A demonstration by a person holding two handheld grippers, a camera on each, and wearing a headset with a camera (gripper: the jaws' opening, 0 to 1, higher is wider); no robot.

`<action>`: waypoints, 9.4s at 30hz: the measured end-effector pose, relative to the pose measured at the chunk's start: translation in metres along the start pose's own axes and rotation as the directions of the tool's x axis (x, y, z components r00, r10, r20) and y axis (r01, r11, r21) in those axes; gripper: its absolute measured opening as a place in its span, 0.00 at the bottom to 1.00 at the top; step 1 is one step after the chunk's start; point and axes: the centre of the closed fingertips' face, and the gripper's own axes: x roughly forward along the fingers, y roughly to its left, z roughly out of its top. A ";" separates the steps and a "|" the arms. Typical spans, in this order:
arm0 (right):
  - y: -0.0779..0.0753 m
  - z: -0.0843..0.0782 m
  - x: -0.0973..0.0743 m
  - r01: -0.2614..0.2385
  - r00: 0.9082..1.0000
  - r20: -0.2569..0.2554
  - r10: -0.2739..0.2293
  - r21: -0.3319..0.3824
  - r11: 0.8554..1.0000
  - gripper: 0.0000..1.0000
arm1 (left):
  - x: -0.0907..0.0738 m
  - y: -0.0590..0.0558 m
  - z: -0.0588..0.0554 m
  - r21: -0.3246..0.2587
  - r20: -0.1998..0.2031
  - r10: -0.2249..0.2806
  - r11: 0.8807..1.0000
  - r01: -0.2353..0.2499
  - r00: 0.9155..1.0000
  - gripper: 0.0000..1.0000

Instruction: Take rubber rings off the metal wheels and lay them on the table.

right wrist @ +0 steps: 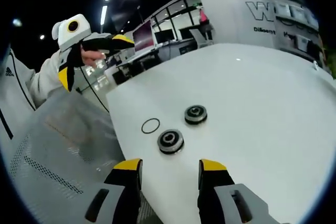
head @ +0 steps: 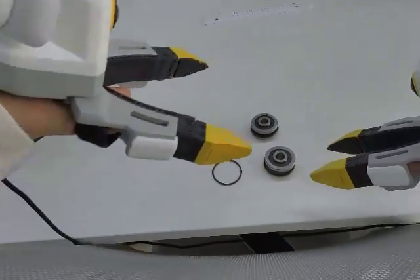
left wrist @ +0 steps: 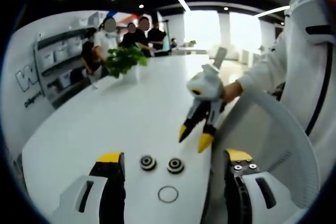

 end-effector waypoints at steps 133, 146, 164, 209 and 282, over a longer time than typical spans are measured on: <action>-0.005 0.019 0.030 -0.225 0.971 0.201 0.130 0.580 0.783 0.00 | 0.111 0.000 -0.090 -0.022 -0.040 -0.067 0.998 0.066 0.997 0.13; 0.002 0.024 0.033 -0.263 0.961 0.225 0.161 0.558 0.787 0.00 | 0.111 0.000 -0.090 -0.025 -0.031 -0.067 0.998 0.066 0.997 0.13; -0.001 0.014 0.028 -0.253 0.965 0.206 0.163 0.560 0.789 0.00 | 0.111 -0.002 -0.089 -0.021 -0.059 -0.063 0.998 0.061 0.996 0.14; 0.030 0.036 -0.009 -0.218 0.975 0.132 0.178 0.432 0.875 0.00 | -0.050 -0.016 -0.054 0.059 -0.057 0.036 0.998 -0.033 0.998 0.70; 0.041 0.025 0.088 0.011 0.964 -0.257 0.071 0.303 0.953 0.00 | -0.130 0.002 -0.110 -0.150 -0.010 0.197 0.969 -0.196 0.980 0.88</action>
